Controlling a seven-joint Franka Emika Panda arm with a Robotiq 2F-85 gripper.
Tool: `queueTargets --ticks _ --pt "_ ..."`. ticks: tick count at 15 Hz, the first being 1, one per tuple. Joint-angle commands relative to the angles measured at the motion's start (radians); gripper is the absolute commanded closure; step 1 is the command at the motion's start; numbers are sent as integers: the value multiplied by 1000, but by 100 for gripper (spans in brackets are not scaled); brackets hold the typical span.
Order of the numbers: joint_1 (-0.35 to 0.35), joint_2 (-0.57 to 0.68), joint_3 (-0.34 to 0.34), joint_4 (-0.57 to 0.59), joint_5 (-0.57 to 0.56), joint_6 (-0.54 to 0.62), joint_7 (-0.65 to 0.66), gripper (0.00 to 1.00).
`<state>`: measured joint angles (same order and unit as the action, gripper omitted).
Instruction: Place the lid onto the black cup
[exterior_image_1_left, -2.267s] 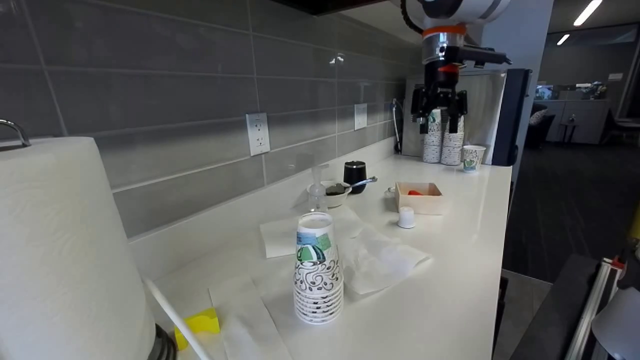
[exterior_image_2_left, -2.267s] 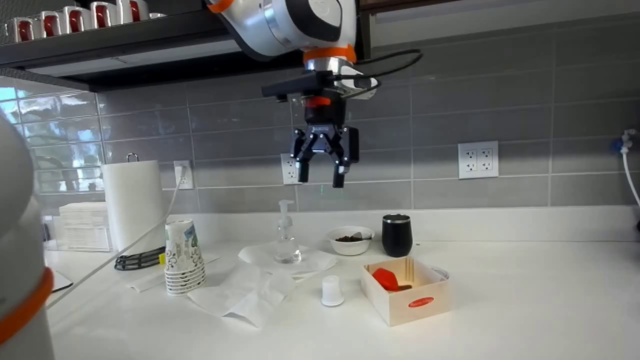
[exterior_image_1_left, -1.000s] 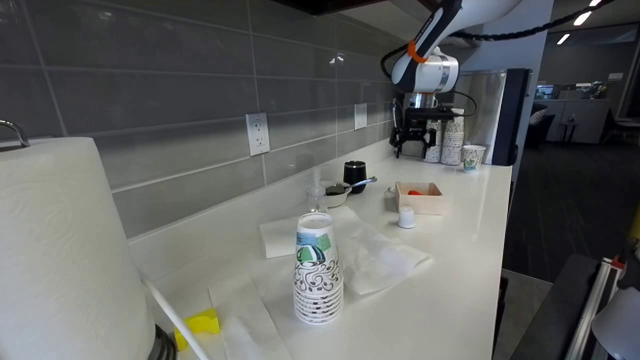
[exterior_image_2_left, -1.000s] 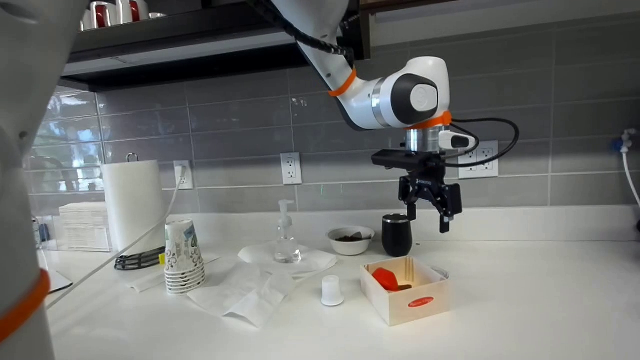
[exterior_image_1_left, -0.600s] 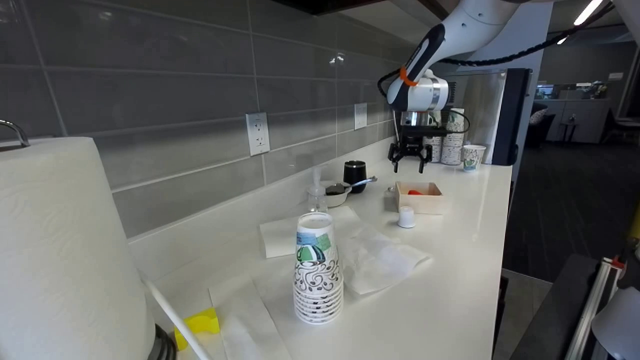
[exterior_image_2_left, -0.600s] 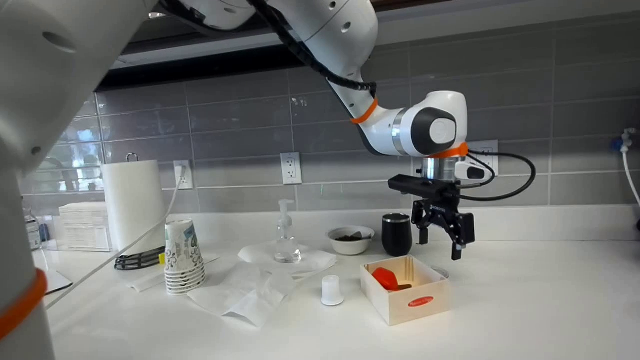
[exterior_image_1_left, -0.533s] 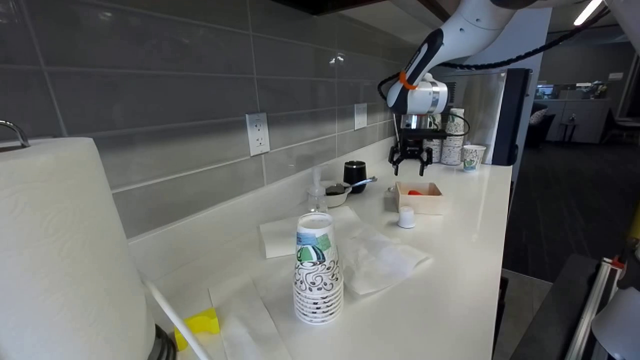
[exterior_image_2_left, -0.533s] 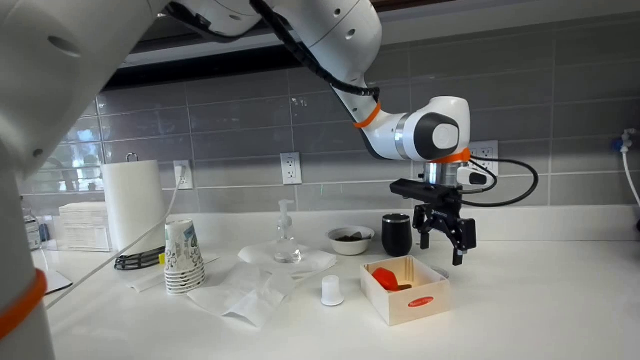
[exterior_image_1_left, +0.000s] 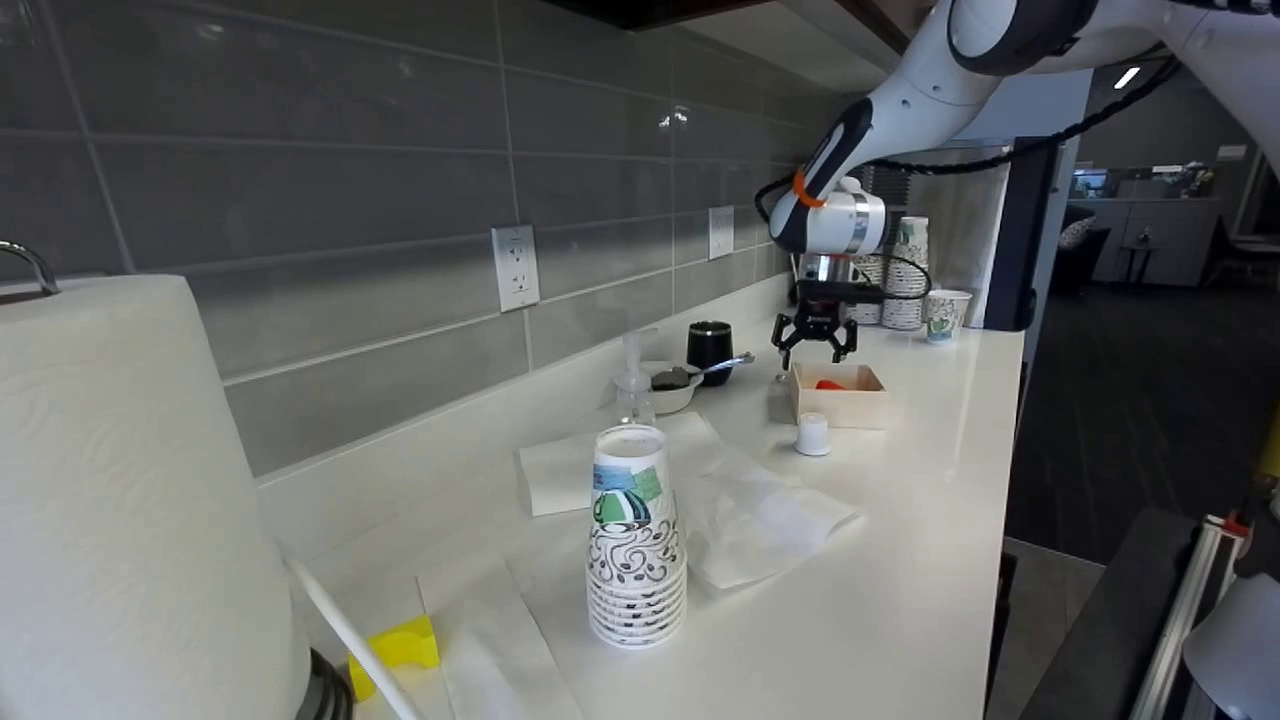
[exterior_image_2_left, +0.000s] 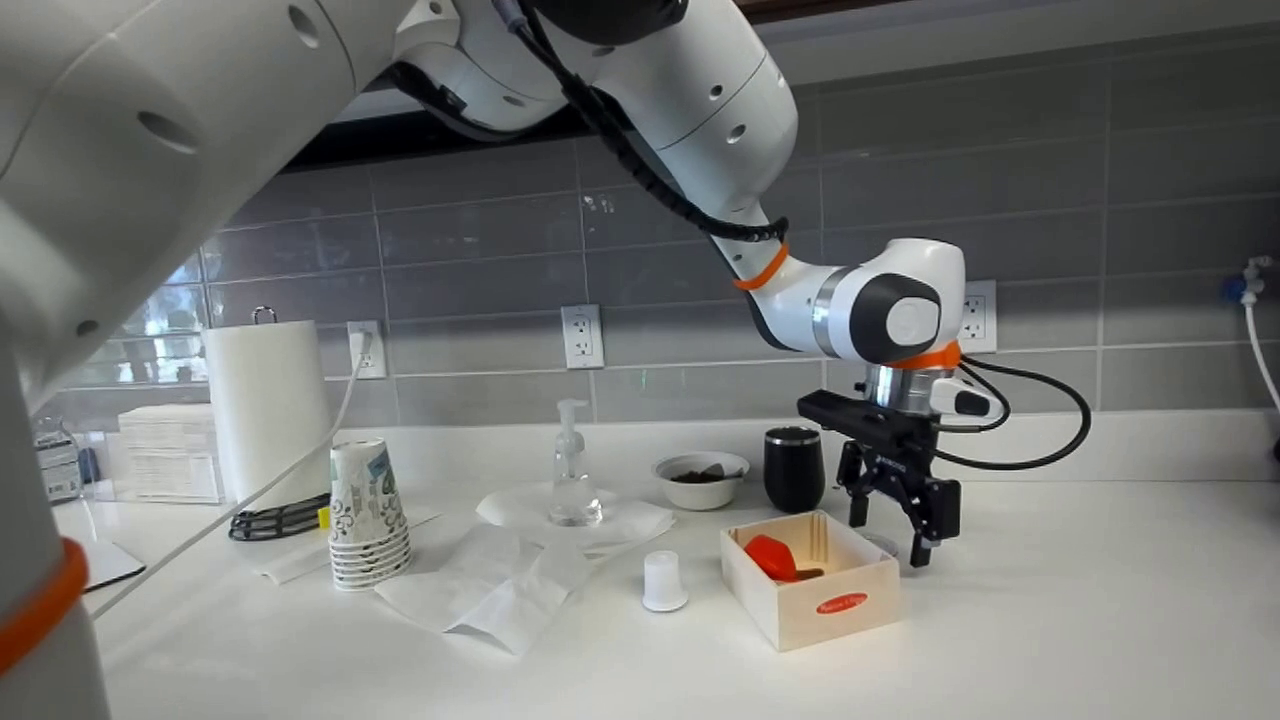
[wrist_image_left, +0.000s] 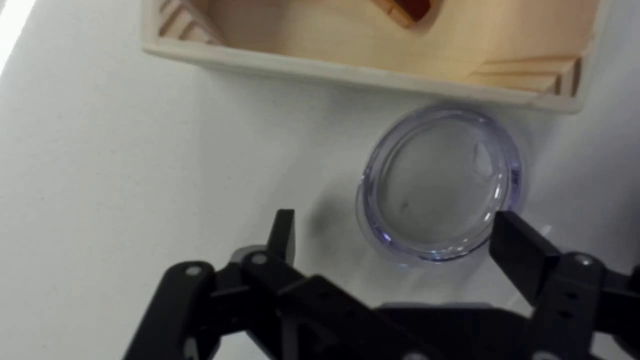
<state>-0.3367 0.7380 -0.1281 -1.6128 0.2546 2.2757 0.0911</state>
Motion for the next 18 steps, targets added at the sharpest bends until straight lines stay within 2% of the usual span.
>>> queueTargets --ticks 1,4,9,10,13,18 --pt "-33 46 29 78 49 -4 -33 0" --pt "-8 23 34 78 44 -26 -1 0" --pt "-12 45 51 86 47 -24 -12 0" --pt "19 39 45 88 37 -32 36 0" --pt "50 44 33 99 29 -68 113 0" --pt "70 -32 -6 77 12 -171 186 0"
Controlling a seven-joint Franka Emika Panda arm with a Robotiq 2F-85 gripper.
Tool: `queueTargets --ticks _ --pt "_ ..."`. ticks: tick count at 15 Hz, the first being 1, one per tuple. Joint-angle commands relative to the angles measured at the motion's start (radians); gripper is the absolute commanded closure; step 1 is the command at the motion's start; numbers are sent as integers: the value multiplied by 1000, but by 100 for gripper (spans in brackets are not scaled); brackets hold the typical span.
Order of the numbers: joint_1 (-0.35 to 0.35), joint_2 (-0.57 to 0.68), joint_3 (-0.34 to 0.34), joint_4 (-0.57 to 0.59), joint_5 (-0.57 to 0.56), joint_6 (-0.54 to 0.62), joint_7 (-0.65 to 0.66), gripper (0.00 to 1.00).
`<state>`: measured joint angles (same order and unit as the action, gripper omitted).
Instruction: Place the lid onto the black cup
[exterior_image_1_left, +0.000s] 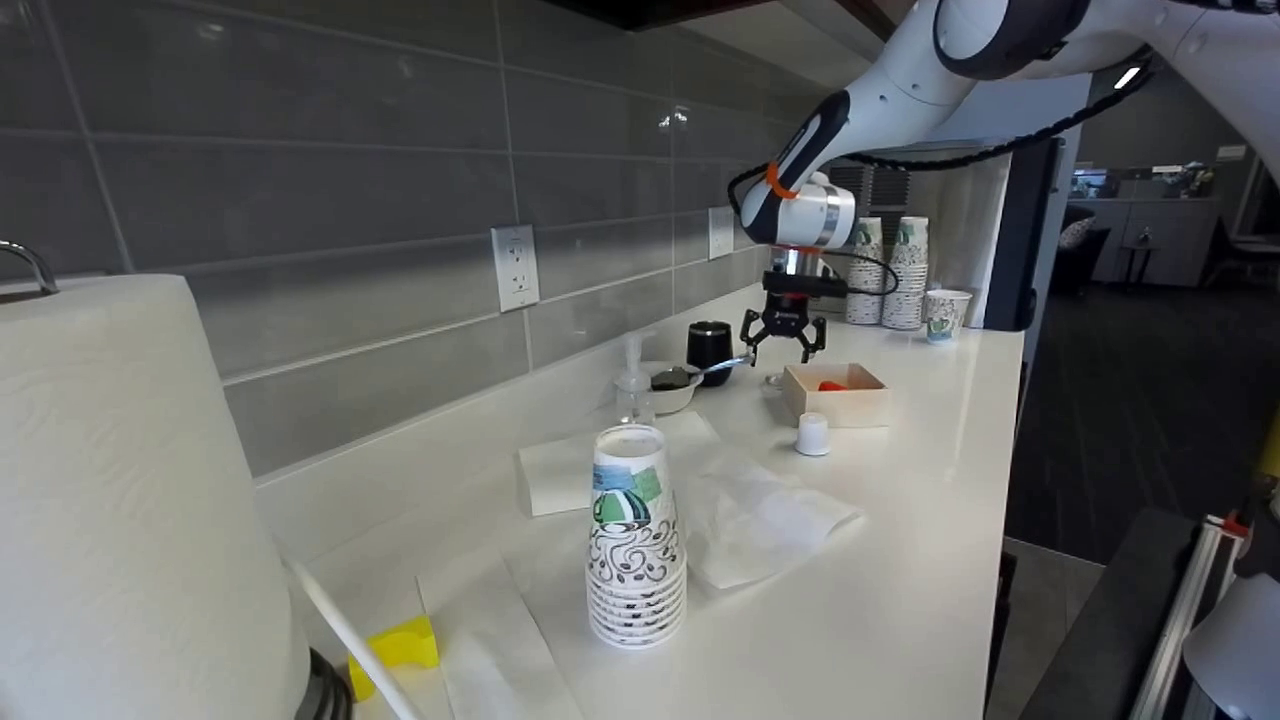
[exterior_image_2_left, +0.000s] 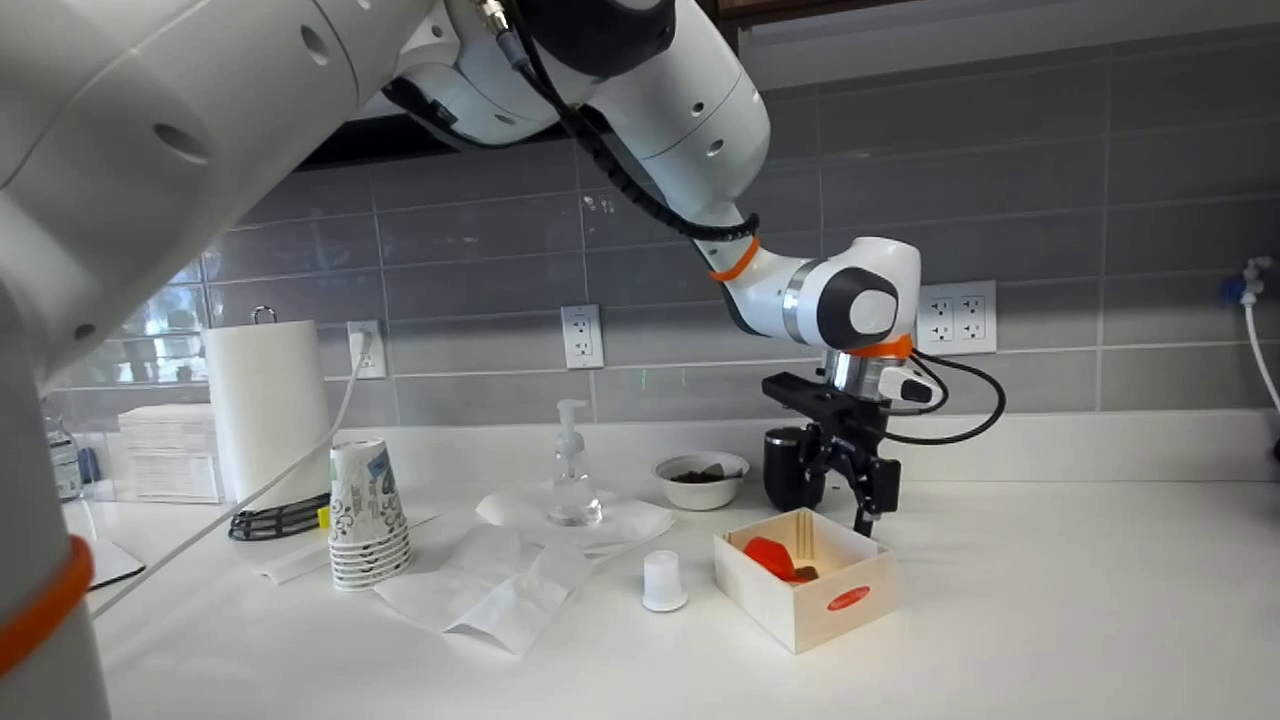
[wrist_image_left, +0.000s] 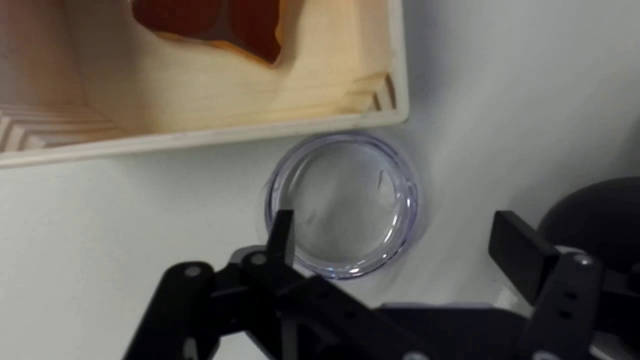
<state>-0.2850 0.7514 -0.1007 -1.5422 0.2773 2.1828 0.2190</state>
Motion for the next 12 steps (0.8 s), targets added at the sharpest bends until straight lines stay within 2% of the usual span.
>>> queueTargets --ticks 1,5,12 --pt "22 -57 -43 7 -15 -99 71 0" --pt "29 -108 -63 -19 -24 -152 85 0" --pt "46 -108 -73 -54 -30 -131 93 0"
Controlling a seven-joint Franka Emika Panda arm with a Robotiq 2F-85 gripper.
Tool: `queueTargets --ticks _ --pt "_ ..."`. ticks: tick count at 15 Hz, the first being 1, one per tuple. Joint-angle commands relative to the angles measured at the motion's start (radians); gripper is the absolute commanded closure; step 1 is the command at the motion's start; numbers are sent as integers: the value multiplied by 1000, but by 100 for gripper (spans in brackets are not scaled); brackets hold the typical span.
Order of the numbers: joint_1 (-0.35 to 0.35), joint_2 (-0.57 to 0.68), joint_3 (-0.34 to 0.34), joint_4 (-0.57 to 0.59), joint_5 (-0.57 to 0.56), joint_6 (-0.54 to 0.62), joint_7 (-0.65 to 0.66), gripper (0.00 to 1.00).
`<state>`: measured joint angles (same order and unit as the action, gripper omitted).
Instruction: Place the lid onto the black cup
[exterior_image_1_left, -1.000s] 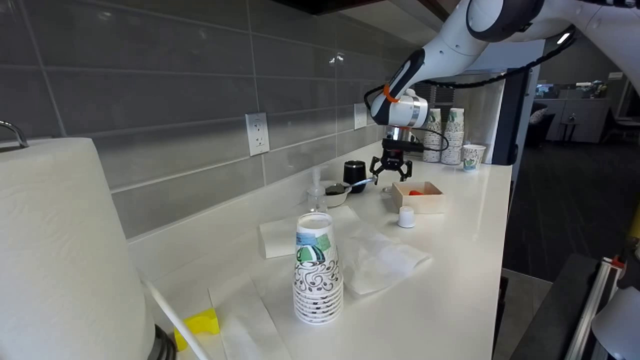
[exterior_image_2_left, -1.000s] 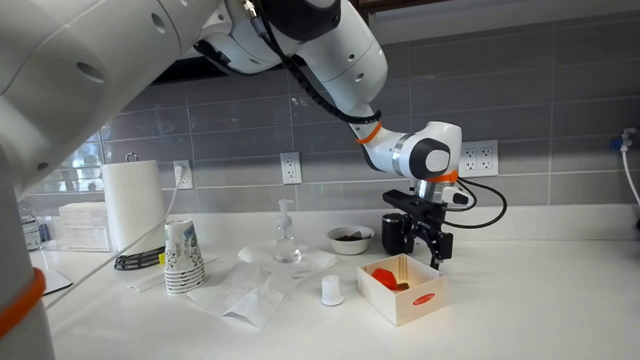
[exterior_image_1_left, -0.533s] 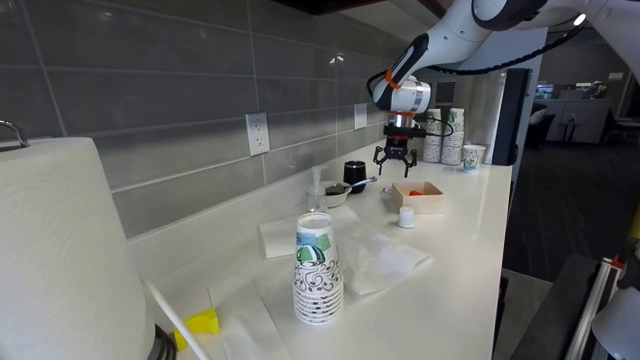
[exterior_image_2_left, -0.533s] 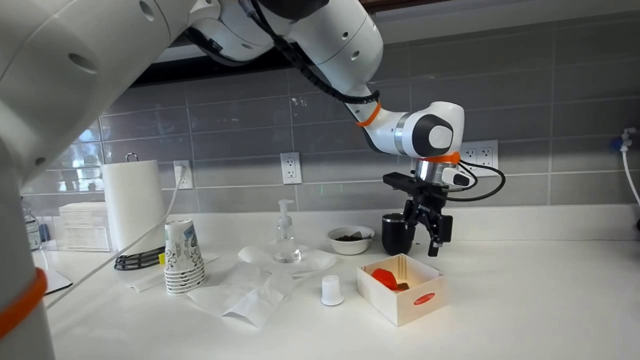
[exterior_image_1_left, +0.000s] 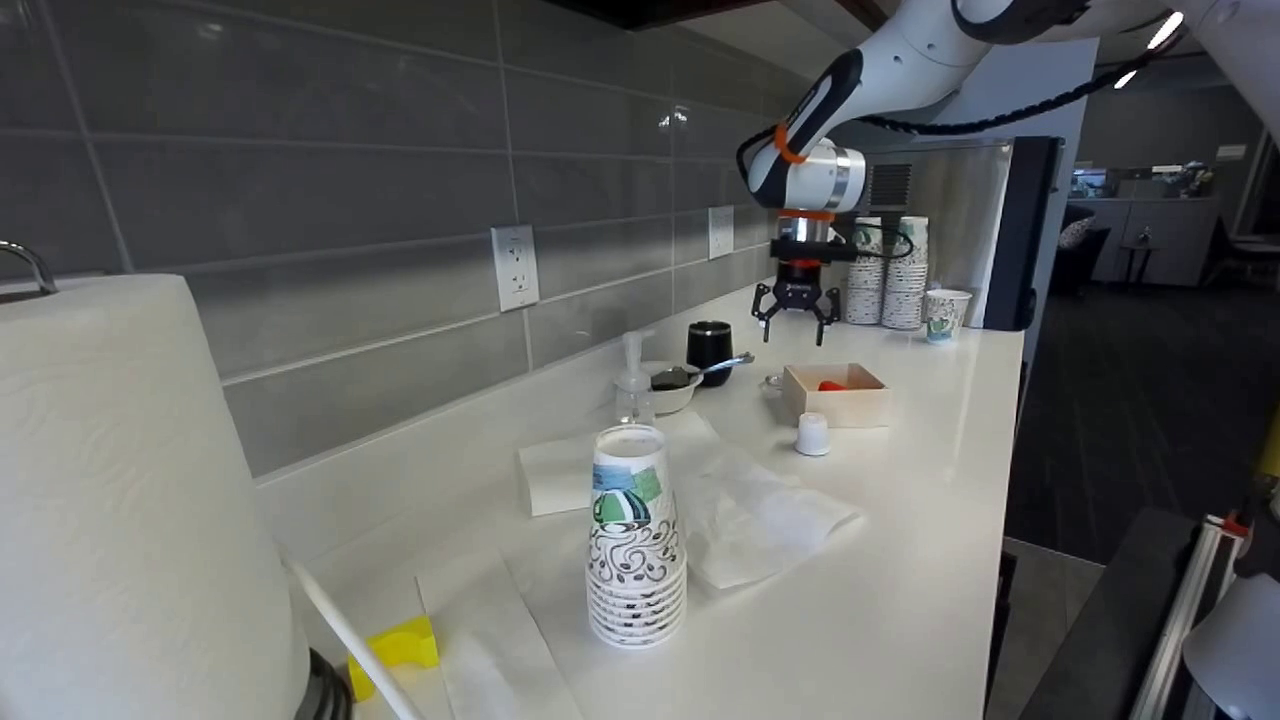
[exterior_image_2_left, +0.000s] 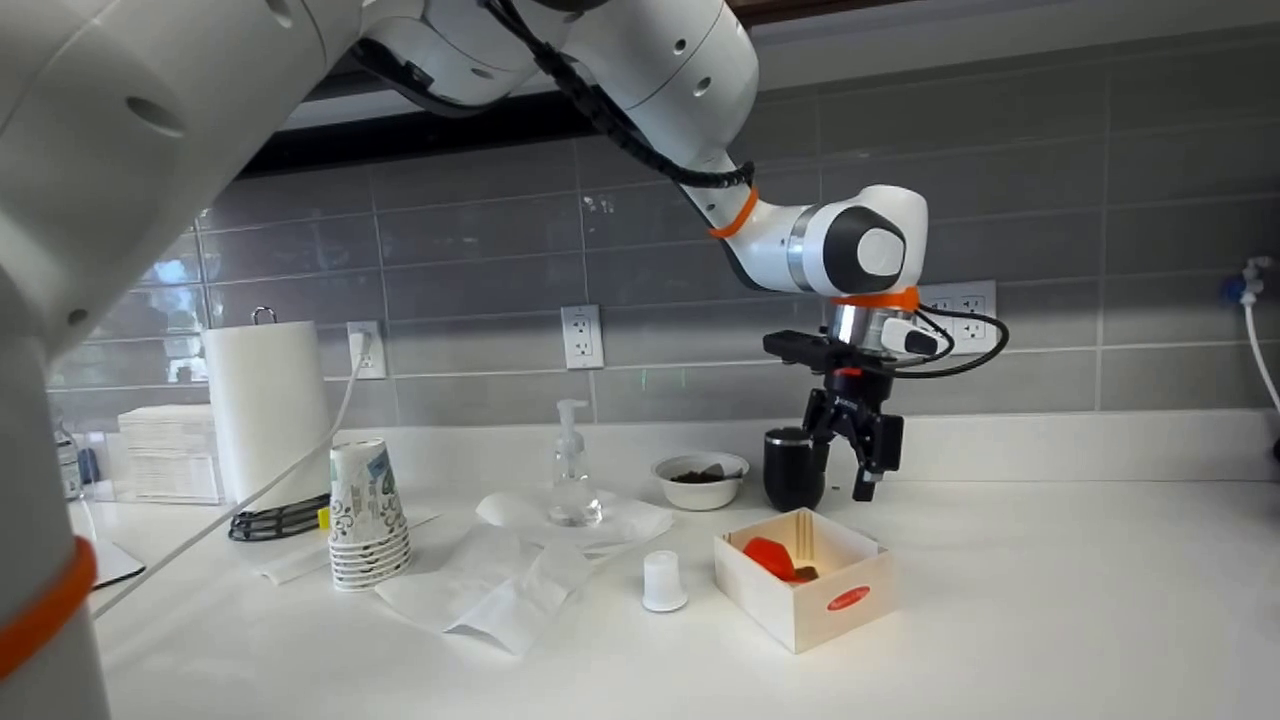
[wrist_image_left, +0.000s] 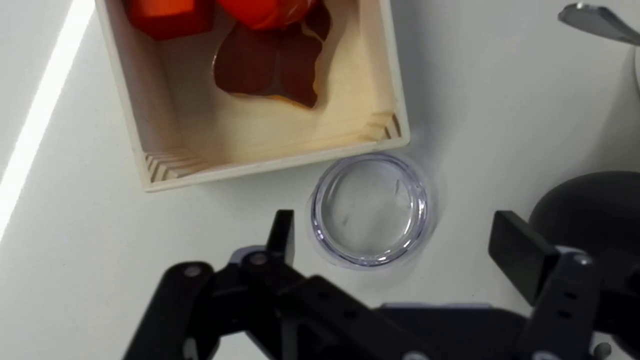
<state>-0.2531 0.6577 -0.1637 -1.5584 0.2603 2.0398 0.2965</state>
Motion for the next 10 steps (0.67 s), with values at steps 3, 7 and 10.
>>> queueTargets --ticks 3,7,10 --pt "15 -3 -12 -62 -15 50 5 0" --pt "15 5 -18 -83 -24 88 -1 0" --pt "21 8 -25 -103 -43 126 1 0"
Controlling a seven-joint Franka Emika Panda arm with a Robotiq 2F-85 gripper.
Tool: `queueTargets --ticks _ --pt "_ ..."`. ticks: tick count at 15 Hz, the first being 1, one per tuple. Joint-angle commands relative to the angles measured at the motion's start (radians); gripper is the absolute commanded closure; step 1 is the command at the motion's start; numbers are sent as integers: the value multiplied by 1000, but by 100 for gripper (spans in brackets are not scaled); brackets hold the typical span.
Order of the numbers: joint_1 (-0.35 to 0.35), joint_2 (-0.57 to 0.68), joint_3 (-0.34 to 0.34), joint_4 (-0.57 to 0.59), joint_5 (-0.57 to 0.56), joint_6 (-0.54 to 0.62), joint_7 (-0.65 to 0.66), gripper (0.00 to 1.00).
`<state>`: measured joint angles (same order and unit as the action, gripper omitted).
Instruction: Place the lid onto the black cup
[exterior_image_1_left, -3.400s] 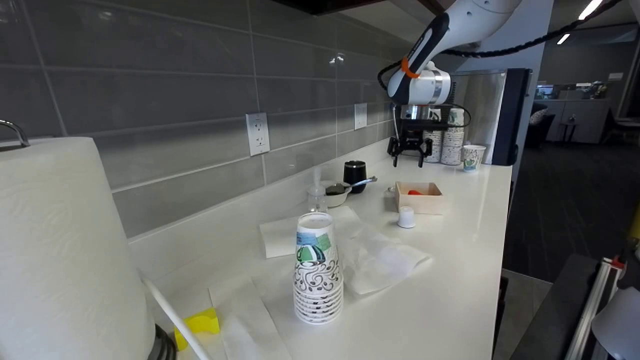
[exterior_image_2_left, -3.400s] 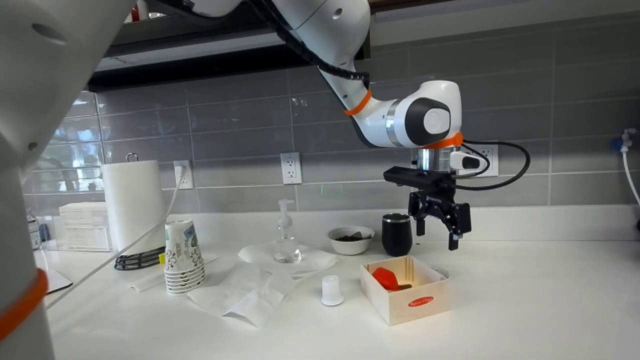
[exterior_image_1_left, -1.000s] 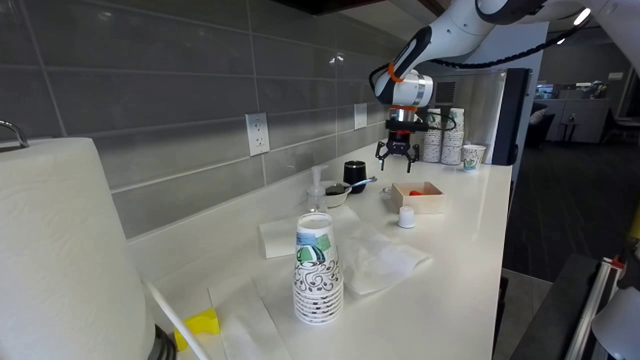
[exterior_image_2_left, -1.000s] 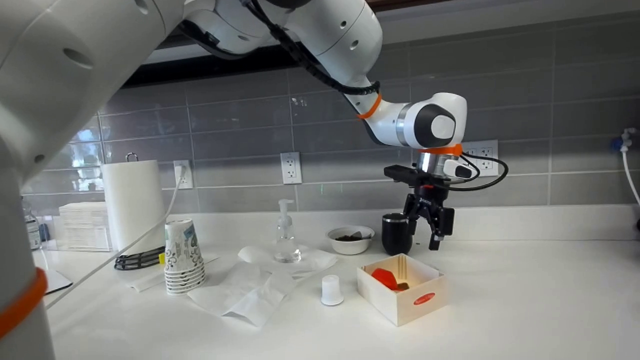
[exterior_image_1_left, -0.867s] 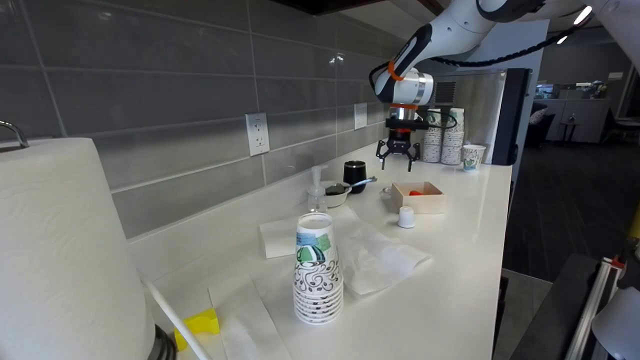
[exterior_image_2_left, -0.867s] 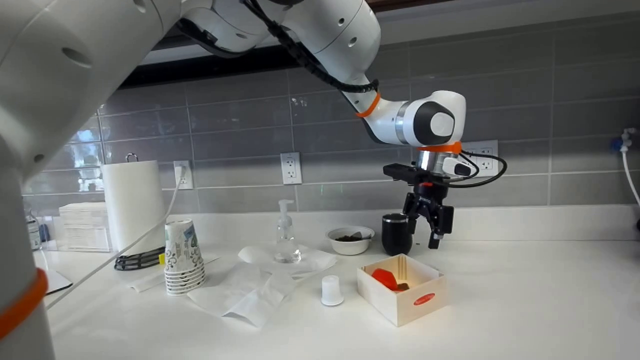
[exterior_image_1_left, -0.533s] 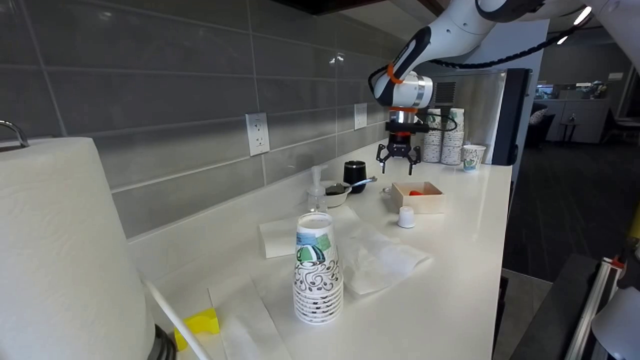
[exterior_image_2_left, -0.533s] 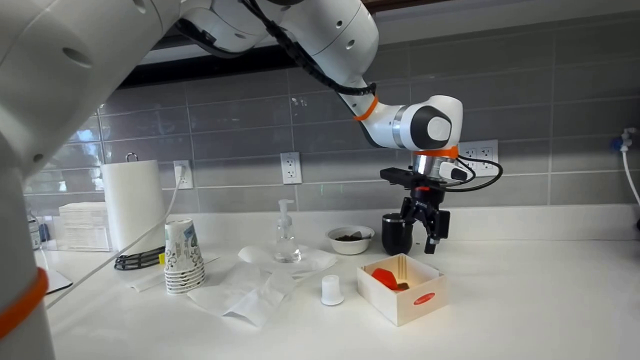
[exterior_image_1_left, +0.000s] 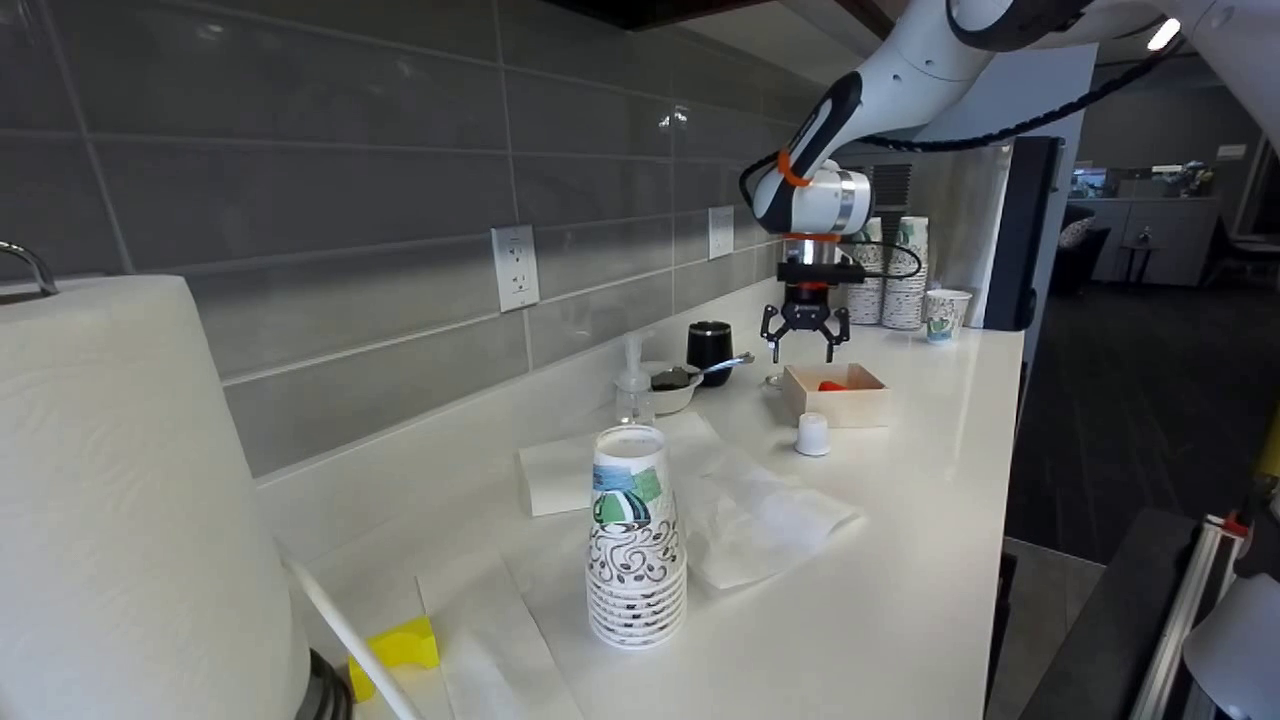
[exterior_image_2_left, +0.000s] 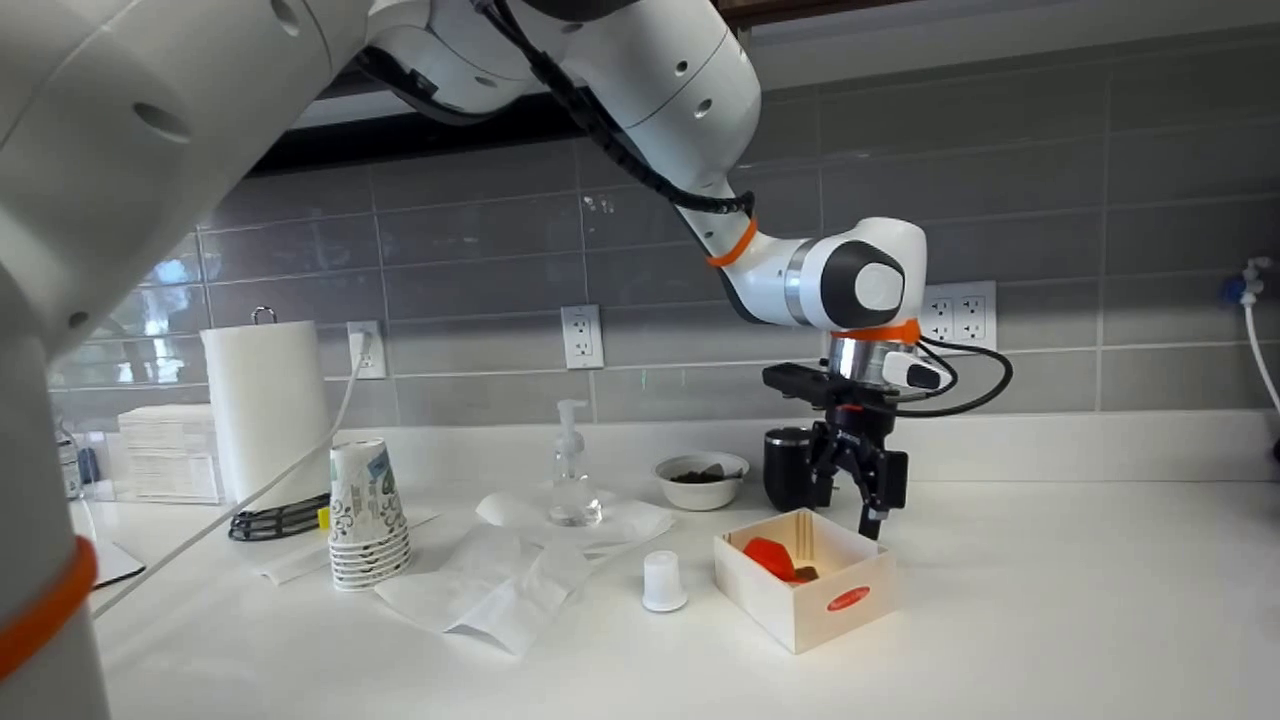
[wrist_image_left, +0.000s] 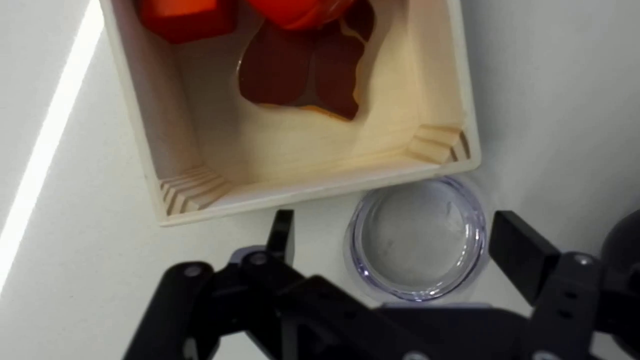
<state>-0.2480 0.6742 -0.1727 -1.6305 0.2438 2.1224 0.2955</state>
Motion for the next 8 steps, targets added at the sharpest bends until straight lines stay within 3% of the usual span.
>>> queueTargets --ticks 1,8 --pt "18 -7 -17 -35 -31 53 4 0" --pt "28 0 -15 -61 -52 102 3 0"
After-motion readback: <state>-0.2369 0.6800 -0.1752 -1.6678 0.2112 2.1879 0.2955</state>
